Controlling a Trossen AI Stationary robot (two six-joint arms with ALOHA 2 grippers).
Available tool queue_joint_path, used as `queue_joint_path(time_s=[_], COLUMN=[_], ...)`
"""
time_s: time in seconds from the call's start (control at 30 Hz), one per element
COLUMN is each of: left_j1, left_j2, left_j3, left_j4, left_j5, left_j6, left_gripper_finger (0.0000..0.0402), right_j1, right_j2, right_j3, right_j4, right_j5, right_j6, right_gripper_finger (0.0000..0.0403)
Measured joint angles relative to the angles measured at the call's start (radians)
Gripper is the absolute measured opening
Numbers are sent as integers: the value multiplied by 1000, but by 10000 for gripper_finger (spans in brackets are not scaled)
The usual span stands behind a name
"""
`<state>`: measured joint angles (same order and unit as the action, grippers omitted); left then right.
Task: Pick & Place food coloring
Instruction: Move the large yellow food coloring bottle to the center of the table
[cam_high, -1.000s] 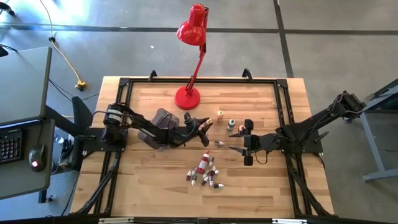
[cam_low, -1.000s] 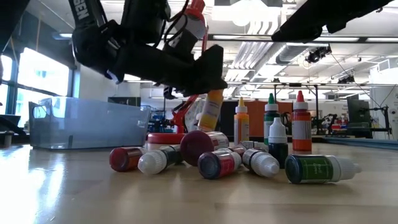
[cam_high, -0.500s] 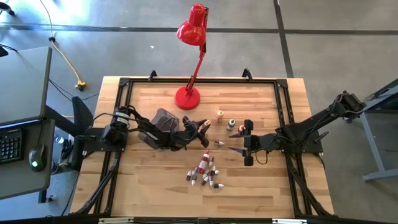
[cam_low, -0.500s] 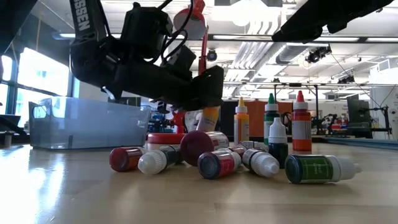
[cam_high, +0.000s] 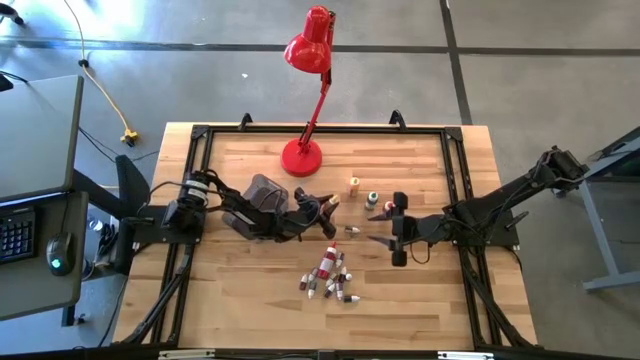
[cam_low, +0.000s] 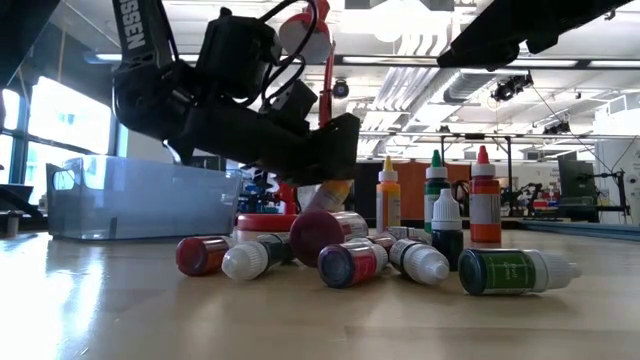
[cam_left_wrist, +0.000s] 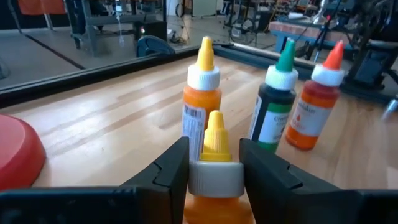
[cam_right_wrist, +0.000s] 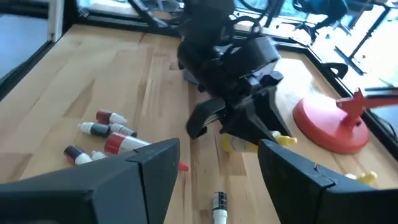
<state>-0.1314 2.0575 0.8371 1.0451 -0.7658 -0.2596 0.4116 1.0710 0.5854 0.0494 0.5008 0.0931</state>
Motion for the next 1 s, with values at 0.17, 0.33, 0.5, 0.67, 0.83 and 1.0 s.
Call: queue_joint_path(time_s=[0.17, 0.33, 0.5, 0.67, 0.83, 1.0], left_j1=[-2, -26, -65, -95, -91, -92], left_j2=[2, 2, 1, 1, 1, 0], left_j3=[-3, -3, -2, 0, 30, 78], left_j4=[77, 228, 355, 406, 405, 371], left_j5=[10, 78, 138, 193, 340, 399], left_j6=[33, 132, 205, 237, 230, 229], left_gripper_finger=[129, 130, 130, 131, 131, 131], right_j1=[-22, -43, -66, -72, -70, -68], right_j2=[71, 169, 201, 203, 258, 302], right_j3=[0, 0, 0, 0, 0, 0], right_j4=[19, 123, 210, 204, 230, 311], right_j5=[-3, -11, -12, -12, -39, -63], right_j6=[36, -11, 46, 122, 169, 151], right_gripper_finger=[213, 213, 213, 213, 213, 213])
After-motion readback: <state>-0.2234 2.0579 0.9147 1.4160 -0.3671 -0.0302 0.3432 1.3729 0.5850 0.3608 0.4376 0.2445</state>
